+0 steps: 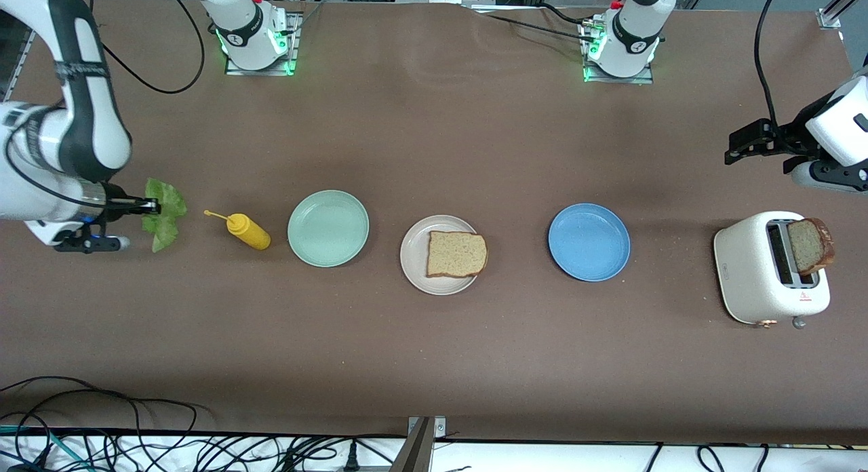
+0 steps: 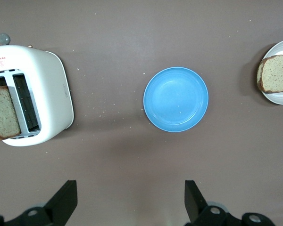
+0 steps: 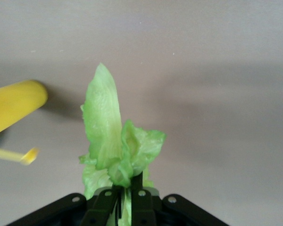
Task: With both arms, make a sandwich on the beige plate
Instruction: 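Close the right gripper on the green lettuce leaf and lift it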
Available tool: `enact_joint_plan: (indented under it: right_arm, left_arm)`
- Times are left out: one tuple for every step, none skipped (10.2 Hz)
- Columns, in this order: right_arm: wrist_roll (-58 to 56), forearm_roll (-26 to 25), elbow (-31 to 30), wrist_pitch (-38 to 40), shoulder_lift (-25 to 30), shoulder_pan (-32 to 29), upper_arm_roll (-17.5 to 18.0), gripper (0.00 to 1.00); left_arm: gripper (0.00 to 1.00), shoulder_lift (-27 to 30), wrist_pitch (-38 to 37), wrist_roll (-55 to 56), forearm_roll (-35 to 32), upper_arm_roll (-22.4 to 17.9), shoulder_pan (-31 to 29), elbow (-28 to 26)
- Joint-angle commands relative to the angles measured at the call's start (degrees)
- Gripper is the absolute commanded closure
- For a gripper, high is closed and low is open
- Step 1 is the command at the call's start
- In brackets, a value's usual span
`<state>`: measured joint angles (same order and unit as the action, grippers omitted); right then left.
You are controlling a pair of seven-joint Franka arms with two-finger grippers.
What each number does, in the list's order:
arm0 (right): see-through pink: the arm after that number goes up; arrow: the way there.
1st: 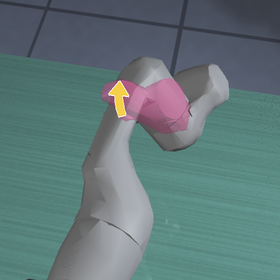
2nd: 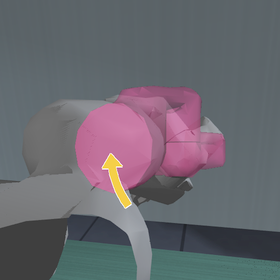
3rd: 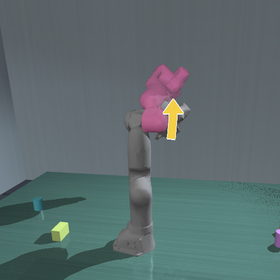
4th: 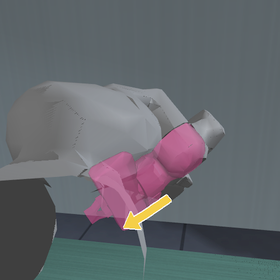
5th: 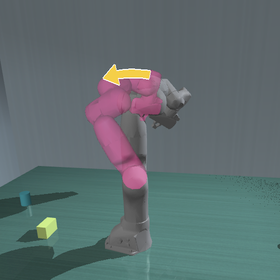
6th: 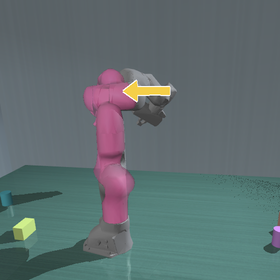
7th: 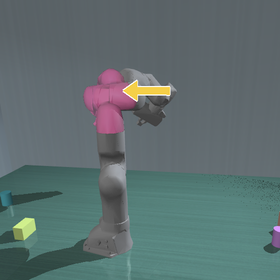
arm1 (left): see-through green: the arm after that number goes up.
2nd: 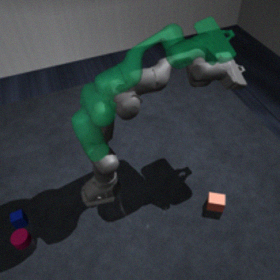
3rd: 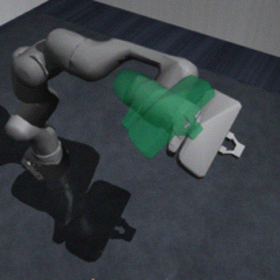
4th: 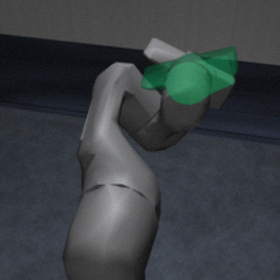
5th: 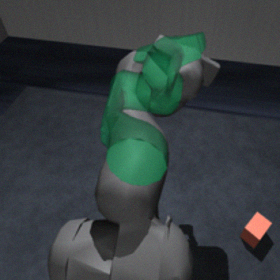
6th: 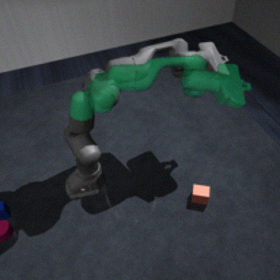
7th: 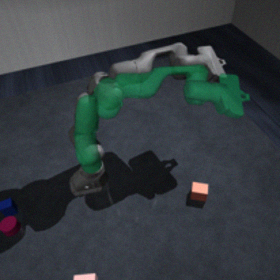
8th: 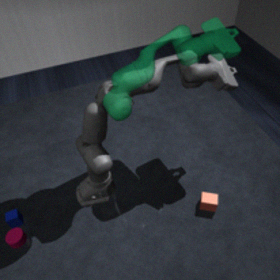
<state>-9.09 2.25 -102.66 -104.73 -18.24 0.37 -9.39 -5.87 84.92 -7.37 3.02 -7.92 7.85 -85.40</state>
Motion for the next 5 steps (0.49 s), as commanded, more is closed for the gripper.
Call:
enact_joint_plan:
  right_arm:
    - [8.8, 0.8, 7.4, 8.0, 0.3, 0.8, 3.9, 1.00]
    - [18.1, 0.8, 8.3, 8.0, 0.1, 0.9, 7.9, 1.00]
    - [25.9, 0.9, 9.0, 7.4, -0.5, 0.9, 11.4, 1.00]
    - [32.8, 1.0, 10.3, 6.6, -1.8, 1.5, 15.0, 1.00]
    - [40.4, 2.0, 11.2, 4.1, -3.2, 2.3, 17.7, 1.00]
  left_arm:
    - [0.00, 0.0, 0.2, -0.6, -1.9, 0.3, 0.1, 0.5]
    - [0.00, 0.1, 0.2, -0.6, -2.0, 0.3, 0.1, 0.5]
    - [0.00, 0.2, 0.2, -0.5, -2.0, 0.3, 0.1, 0.5]
    - [0.00, 0.2, 0.2, -0.5, -2.0, 0.3, 0.1, 0.5]
    - [0.00, 0.2, 0.2, -0.5, -2.0, 0.3, -0.1, 0.5]
